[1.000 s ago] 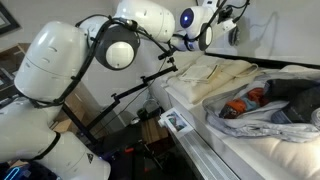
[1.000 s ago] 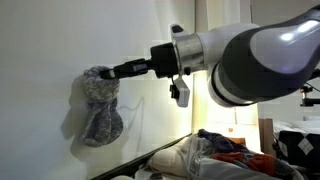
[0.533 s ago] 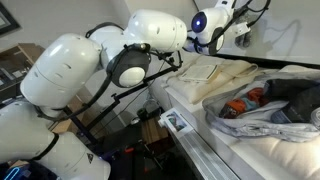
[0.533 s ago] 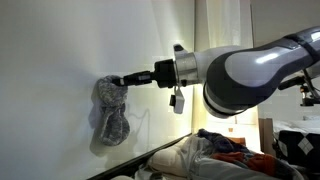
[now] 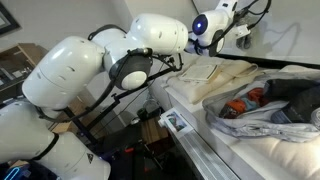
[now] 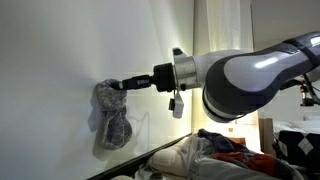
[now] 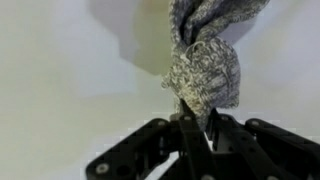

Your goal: Put the socks on the grey bag

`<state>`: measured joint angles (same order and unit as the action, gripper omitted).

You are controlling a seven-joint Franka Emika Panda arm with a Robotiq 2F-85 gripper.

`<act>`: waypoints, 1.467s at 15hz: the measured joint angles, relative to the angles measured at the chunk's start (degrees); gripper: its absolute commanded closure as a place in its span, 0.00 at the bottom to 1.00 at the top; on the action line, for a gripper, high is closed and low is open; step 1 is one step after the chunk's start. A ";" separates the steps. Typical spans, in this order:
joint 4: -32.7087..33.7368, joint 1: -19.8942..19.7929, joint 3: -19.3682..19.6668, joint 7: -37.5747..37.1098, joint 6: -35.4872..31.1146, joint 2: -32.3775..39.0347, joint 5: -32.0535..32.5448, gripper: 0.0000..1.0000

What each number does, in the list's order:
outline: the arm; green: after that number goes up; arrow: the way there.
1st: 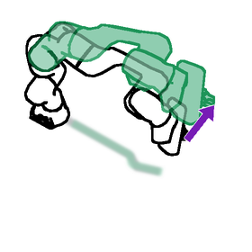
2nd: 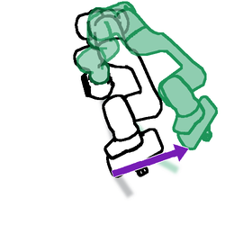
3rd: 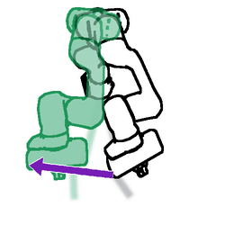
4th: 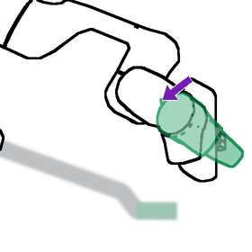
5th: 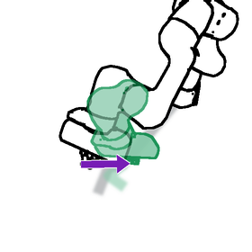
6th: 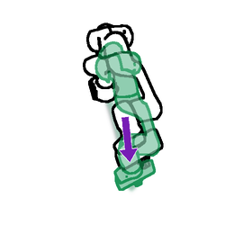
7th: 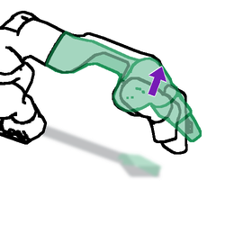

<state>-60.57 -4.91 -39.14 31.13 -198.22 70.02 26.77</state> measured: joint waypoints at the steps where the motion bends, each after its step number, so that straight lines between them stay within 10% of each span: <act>1: -0.30 -0.16 -0.01 0.00 0.06 -0.01 0.01 0.96; 22: -24.13 -22.81 -14.23 0.33 0.06 -3.54 22.81 0.85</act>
<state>-84.71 -27.71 -53.36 31.46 -198.16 66.48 49.58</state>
